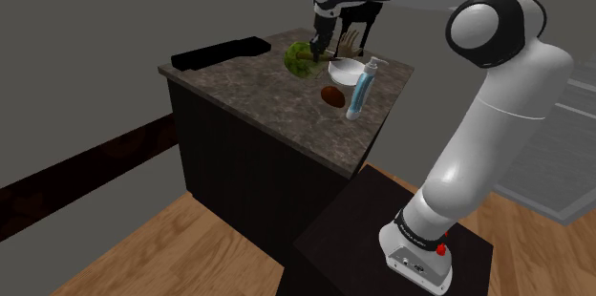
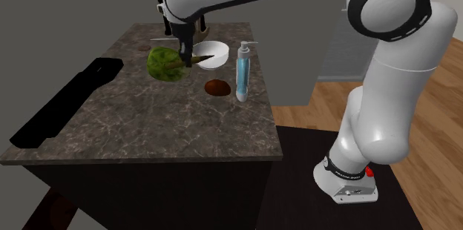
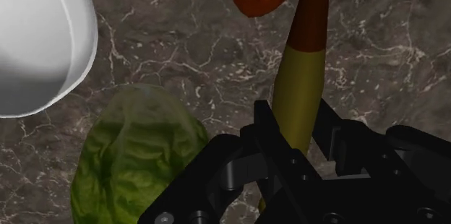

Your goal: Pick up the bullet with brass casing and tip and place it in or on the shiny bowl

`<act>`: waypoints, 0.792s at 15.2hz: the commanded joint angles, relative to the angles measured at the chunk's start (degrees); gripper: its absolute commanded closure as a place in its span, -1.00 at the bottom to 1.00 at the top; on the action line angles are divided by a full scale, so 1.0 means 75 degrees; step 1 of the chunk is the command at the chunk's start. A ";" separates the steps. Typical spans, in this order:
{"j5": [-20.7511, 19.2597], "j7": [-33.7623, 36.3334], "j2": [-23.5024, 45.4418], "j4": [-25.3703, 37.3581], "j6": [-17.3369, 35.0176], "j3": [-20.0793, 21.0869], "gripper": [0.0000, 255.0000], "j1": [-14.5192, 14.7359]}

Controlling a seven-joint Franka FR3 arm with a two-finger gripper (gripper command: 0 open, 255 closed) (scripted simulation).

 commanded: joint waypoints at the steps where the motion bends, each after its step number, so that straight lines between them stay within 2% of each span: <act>1: 0.0065 -0.0368 0.0123 0.0174 -0.0014 -0.0144 1.00 -0.0196; 7: 0.0361 -0.1445 0.0843 0.1126 -0.0165 -0.0528 1.00 -0.0837; 12: 0.0690 -0.2306 0.1673 0.2282 -0.0450 -0.0765 1.00 -0.1449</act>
